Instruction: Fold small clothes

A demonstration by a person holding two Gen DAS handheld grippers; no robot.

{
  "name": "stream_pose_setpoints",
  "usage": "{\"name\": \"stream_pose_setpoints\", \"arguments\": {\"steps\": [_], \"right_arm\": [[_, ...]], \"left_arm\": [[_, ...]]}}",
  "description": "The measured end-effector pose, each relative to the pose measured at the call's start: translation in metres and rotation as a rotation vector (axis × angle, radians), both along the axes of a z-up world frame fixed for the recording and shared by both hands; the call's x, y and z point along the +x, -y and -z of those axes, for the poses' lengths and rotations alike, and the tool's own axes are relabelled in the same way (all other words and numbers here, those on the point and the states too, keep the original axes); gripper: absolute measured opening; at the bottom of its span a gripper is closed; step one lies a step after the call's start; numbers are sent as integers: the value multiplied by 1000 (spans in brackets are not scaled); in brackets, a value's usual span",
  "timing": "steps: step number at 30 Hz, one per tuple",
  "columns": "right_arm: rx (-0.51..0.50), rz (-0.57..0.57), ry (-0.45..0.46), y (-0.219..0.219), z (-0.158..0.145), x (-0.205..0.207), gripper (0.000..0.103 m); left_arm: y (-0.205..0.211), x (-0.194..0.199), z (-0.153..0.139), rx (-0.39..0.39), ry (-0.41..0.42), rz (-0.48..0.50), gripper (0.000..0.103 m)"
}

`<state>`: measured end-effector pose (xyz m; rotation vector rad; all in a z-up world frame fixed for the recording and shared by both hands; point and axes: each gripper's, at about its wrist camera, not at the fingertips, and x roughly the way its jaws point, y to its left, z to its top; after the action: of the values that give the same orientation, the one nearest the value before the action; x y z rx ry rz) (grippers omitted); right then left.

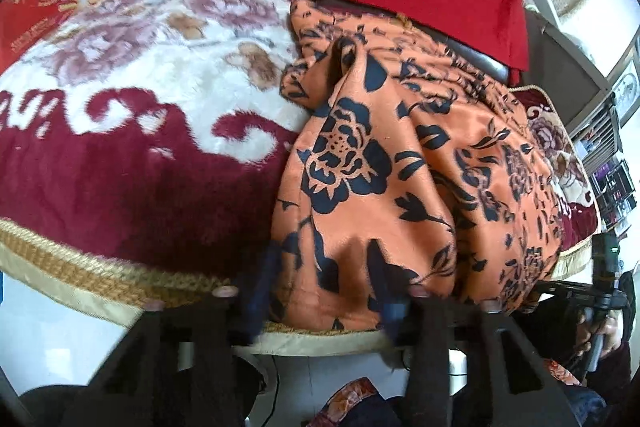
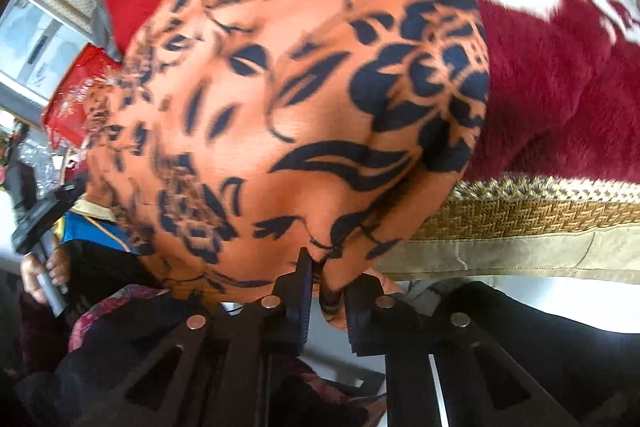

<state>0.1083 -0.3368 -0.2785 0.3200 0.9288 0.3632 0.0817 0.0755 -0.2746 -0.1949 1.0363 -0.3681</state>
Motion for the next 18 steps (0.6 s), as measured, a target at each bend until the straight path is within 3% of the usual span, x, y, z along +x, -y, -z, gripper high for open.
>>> {"name": "stream_pose_setpoints", "arguments": {"steps": [2,4,5,13,18], "right_arm": [[10,-5,18,0,-10,-6,15],[32,-13,32,0,-20,-12,15],[51,-16,41,1,-26,-16,15],[220,-60,99,26,-60,-45,15],[322,-92,188,39,-85,-65,15]], "left_arm": [[1,5,3,7,0,-1,27],[-2,6,3,3,-8,-17,11],[-6,5,2,-23,-16,-20,9],[-18,-26,-36,-186,42,40,7],[-16,-29,-60,-180,105,70,7]]}}
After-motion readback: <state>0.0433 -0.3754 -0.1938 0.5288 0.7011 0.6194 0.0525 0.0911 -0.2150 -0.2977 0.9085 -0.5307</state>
